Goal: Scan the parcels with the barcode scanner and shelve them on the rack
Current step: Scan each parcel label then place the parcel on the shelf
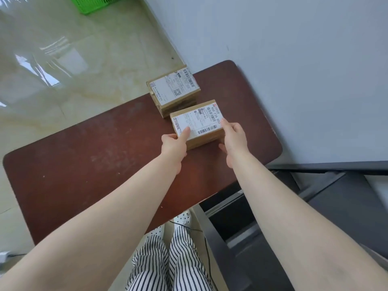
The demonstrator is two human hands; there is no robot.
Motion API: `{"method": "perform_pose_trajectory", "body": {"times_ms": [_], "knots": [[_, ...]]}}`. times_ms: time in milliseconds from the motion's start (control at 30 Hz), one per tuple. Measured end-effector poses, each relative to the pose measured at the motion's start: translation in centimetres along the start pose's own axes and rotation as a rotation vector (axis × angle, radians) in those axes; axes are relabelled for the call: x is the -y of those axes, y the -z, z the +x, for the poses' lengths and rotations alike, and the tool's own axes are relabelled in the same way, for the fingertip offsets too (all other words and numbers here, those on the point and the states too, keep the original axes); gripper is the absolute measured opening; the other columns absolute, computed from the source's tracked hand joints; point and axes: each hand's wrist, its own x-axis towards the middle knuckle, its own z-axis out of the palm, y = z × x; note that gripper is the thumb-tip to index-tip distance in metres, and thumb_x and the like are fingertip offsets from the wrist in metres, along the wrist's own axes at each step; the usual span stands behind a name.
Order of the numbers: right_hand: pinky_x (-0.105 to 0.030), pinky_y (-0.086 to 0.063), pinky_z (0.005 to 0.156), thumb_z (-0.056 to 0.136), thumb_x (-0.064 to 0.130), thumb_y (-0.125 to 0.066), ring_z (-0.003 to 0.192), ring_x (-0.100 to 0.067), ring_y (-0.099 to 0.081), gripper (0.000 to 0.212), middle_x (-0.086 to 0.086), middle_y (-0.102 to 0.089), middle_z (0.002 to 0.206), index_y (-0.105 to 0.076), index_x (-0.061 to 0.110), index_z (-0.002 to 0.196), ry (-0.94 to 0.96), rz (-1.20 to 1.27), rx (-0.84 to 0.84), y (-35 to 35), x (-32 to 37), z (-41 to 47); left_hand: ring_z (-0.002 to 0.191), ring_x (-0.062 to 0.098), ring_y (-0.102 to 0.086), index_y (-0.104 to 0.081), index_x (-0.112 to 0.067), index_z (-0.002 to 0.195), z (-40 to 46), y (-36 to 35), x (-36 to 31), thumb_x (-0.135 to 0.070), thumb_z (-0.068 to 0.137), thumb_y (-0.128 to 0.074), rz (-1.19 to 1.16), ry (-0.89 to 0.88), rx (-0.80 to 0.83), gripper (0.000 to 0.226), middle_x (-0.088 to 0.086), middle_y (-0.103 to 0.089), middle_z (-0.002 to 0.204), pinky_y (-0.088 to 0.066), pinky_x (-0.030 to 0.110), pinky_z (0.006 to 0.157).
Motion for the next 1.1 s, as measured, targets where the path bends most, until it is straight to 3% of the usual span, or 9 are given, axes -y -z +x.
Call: {"method": "perform_pose_trajectory", "body": {"times_ms": [133,300,367,500,667,767,867,967,1100], "knots": [[-0.044,-0.049,0.100,0.101,0.040,-0.052,0.113,-0.019,-0.063,0.016,-0.002,-0.066,0.118,-0.049,0.025,0.106,-0.013,0.179,0.055,0.4,1.2,-3.5,0.091,0.011,-0.056,-0.040,-0.019,0.131,-2.9,0.6,0.2,-0.051,0.092,-0.067,-0.018,0.031,0.084,0.057,-0.001,-0.050,0.123,-0.047,0.044,0.109],[-0.028,-0.054,0.073,0.103,0.034,-0.051,0.095,-0.015,-0.067,0.014,-0.005,-0.069,0.110,-0.050,0.020,0.106,0.140,0.220,0.086,1.4,3.6,-8.6,0.112,0.019,-0.061,-0.038,-0.022,0.136,-7.5,3.5,-0.3,-0.047,0.086,-0.076,-0.076,-0.033,0.192,0.068,0.004,-0.059,0.123,-0.053,0.040,0.103],[-0.029,-0.054,0.078,0.104,0.033,-0.051,0.093,-0.013,-0.066,0.013,-0.003,-0.070,0.106,-0.051,0.020,0.104,0.192,0.207,0.102,2.1,3.9,-10.8,0.115,0.022,-0.063,-0.033,-0.024,0.140,-9.8,5.0,-0.6,-0.043,0.088,-0.075,-0.113,-0.079,0.228,0.070,0.004,-0.063,0.125,-0.053,0.040,0.102],[-0.049,-0.041,0.108,0.094,0.043,-0.059,0.115,-0.024,-0.061,0.014,-0.007,-0.069,0.113,-0.060,0.029,0.091,0.286,0.182,0.085,3.2,5.4,-15.7,0.115,0.021,-0.065,-0.038,-0.023,0.143,-13.8,8.1,-2.4,-0.039,0.088,-0.076,-0.104,-0.186,0.317,0.069,0.002,-0.063,0.127,-0.055,0.041,0.100],[-0.045,-0.040,0.103,0.089,0.044,-0.061,0.105,-0.020,-0.060,0.014,-0.002,-0.069,0.104,-0.063,0.035,0.079,0.392,0.150,0.041,5.5,6.4,-22.4,0.098,0.014,-0.074,-0.069,-0.015,0.114,-19.4,10.6,-3.2,-0.024,0.098,-0.065,0.072,-0.233,0.606,0.019,0.000,-0.079,0.104,-0.054,0.037,0.100],[-0.044,-0.041,0.099,0.081,0.050,-0.061,0.100,-0.020,-0.059,0.014,0.005,-0.070,0.094,-0.066,0.040,0.072,0.399,0.145,0.033,8.1,6.0,-25.5,0.108,0.021,-0.072,-0.070,-0.010,0.115,-22.1,11.0,-2.5,-0.021,0.099,-0.062,0.178,-0.249,0.699,0.022,0.007,-0.078,0.109,-0.051,0.038,0.105],[-0.041,-0.043,0.093,0.084,0.054,-0.061,0.098,-0.020,-0.060,0.020,0.003,-0.071,0.094,-0.064,0.034,0.081,0.375,0.138,0.021,10.0,5.3,-27.3,0.117,0.022,-0.068,-0.070,-0.013,0.120,-23.7,10.8,-1.4,-0.026,0.100,-0.060,0.324,-0.288,0.754,0.026,0.006,-0.077,0.113,-0.048,0.038,0.108],[-0.030,-0.049,0.073,0.095,0.051,-0.056,0.084,-0.016,-0.063,0.027,0.001,-0.068,0.092,-0.058,0.025,0.091,0.346,0.175,-0.008,12.0,4.4,-29.0,0.113,0.019,-0.069,-0.069,-0.017,0.120,-25.9,9.7,-0.4,-0.031,0.099,-0.060,0.428,-0.328,0.809,0.027,0.002,-0.077,0.112,-0.048,0.035,0.105],[-0.045,-0.047,0.093,0.073,0.068,-0.061,0.100,-0.022,-0.063,0.045,0.002,-0.071,0.097,-0.061,0.027,0.091,0.318,0.186,-0.044,13.9,3.9,-30.6,0.107,0.015,-0.071,-0.070,-0.019,0.113,-28.1,8.3,0.4,-0.035,0.098,-0.061,0.487,-0.369,0.808,0.023,-0.001,-0.078,0.108,-0.052,0.027,0.091]]}}
